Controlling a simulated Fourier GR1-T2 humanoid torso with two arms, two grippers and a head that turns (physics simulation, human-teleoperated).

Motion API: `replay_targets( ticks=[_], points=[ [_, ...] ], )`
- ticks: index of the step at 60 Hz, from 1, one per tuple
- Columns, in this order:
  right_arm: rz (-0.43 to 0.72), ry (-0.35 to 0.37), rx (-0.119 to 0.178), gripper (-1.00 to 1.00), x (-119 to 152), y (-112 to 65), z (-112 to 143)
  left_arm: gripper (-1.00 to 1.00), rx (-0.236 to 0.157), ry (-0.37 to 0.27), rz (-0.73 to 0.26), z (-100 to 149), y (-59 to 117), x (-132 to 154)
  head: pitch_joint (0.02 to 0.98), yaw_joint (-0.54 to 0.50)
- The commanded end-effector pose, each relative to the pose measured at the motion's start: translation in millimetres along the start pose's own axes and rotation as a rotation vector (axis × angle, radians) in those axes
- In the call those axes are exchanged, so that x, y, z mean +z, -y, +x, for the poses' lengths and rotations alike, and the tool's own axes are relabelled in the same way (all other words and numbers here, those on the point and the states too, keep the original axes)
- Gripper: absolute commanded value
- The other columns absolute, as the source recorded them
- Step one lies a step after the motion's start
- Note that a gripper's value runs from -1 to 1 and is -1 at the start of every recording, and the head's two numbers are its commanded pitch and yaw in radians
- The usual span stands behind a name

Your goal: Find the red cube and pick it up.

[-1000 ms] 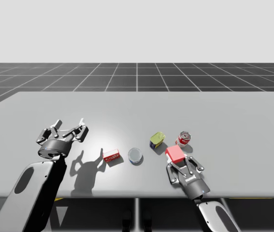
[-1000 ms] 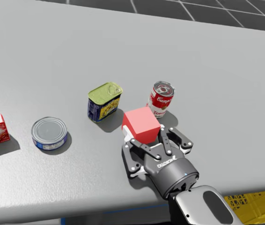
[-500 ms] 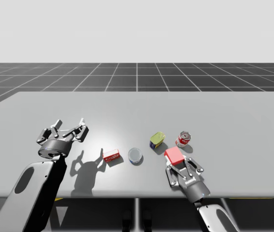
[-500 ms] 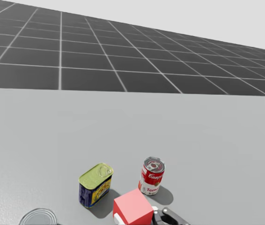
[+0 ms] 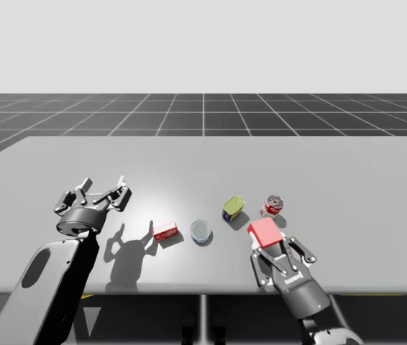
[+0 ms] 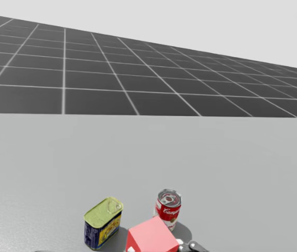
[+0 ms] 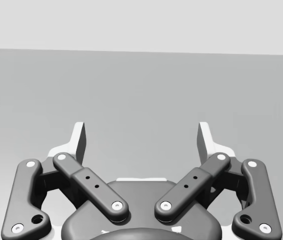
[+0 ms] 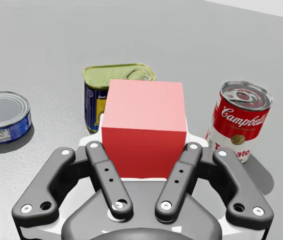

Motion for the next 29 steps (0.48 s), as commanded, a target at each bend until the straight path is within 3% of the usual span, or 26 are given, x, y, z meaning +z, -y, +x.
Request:
replay_targets(
  ticks=[1,8,24,29],
  points=[
    [-0.133,0.107,-0.004,1.00,-9.1,13.1,41.4,-1.00,0.000,0.000,0.001,-0.1,-0.3,0.0,0.492,-0.34],
    [-0.136,0.165,-0.002,1.00,-11.1,14.0,64.7,-1.00,0.000,0.000,0.001,-0.1,-0.3,0.0,0.491,-0.34],
    [-0.146,0.282,0.038,1.00,-15.9,22.0,117.6,-1.00,0.000,0.000,0.001,-0.1,-0.3,0.0,0.494,-0.35],
    [-0.157,0.365,0.028,1.00,-17.7,25.9,132.5,-1.00,0.000,0.000,0.001,-0.1,-0.3,0.0,0.497,-0.35]
  ],
)
